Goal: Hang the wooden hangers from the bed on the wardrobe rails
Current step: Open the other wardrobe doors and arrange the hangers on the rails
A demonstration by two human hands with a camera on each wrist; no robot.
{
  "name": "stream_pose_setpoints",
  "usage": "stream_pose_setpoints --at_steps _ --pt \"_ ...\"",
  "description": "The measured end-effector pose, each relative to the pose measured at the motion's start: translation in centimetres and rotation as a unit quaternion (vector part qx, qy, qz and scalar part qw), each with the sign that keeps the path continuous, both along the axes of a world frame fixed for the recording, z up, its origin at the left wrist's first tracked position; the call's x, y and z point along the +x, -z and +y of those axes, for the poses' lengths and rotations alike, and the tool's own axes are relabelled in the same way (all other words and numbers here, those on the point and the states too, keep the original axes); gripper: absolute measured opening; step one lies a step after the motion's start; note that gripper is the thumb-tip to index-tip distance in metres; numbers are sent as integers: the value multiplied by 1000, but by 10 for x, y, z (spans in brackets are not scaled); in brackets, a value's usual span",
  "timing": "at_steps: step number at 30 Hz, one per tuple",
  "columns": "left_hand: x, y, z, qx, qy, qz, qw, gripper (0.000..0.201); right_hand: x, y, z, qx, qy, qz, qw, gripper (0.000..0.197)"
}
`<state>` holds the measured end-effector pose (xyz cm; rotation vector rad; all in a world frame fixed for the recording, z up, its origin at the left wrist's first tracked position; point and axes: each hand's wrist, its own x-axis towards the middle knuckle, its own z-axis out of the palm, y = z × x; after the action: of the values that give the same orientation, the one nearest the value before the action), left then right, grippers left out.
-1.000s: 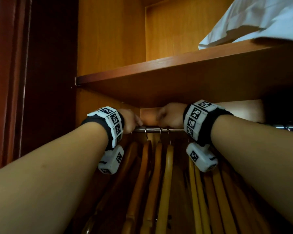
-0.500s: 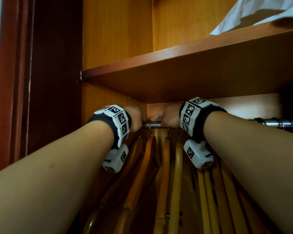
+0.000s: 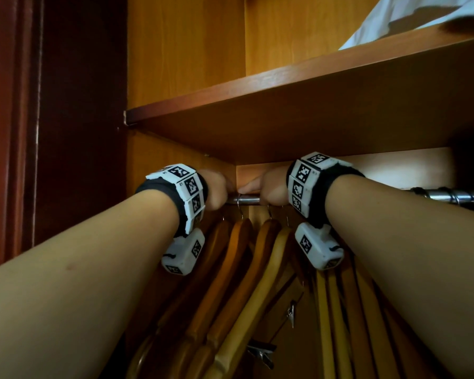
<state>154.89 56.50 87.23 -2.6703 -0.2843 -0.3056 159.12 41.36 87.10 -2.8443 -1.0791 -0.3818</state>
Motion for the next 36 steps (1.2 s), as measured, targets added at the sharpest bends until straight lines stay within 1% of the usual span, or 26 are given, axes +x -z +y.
stream_pose_setpoints --at_steps 2,3,6,7,9,11,13,15,17,19,21,25,29,32,34,36 --pt "-3 -1 -1 -1 7 4 1000 57 2 2 0 19 2 -34 999 48" --pt "-6 -1 -3 -8 12 6 1000 60 4 2 2 16 2 -33 999 46" --pt "-3 -4 -3 -23 6 24 999 67 5 -4 7 3 2 15 1000 50" --pt "2 -6 -2 -33 -1 34 999 70 3 -7 3 15 -1 9 1000 50" --pt "15 -8 3 -53 -22 62 996 71 4 -14 -8 65 13 7 998 45" --pt "27 -8 10 -64 -33 73 995 68 11 -17 -17 79 54 -19 995 38" --pt "33 -8 13 -79 -30 60 995 71 19 -16 -19 84 78 -26 993 42" --pt "23 -6 9 -96 -16 51 994 75 20 -14 -19 74 74 -23 994 43" --pt "16 -6 8 -103 6 43 994 75 16 -12 -21 66 67 -16 995 36" --pt "11 -4 9 -113 25 27 993 76 16 -12 -23 77 50 -8 996 27" --pt "10 -2 11 -123 31 21 992 78 14 -11 -25 84 38 2 996 23" --pt "8 -2 12 -137 48 4 989 73 13 -9 -19 77 33 -3 997 32" --pt "4 -2 6 -111 22 19 993 78 11 -8 -16 67 34 -14 997 34" --pt "1 -3 2 -114 23 31 993 77 14 -8 -12 54 56 -21 997 39" --pt "-2 -2 2 -119 30 28 992 75 20 -9 -10 39 77 -36 996 48" --pt "-6 -2 1 -118 35 15 992 73 24 -10 -12 56 93 -53 993 48"
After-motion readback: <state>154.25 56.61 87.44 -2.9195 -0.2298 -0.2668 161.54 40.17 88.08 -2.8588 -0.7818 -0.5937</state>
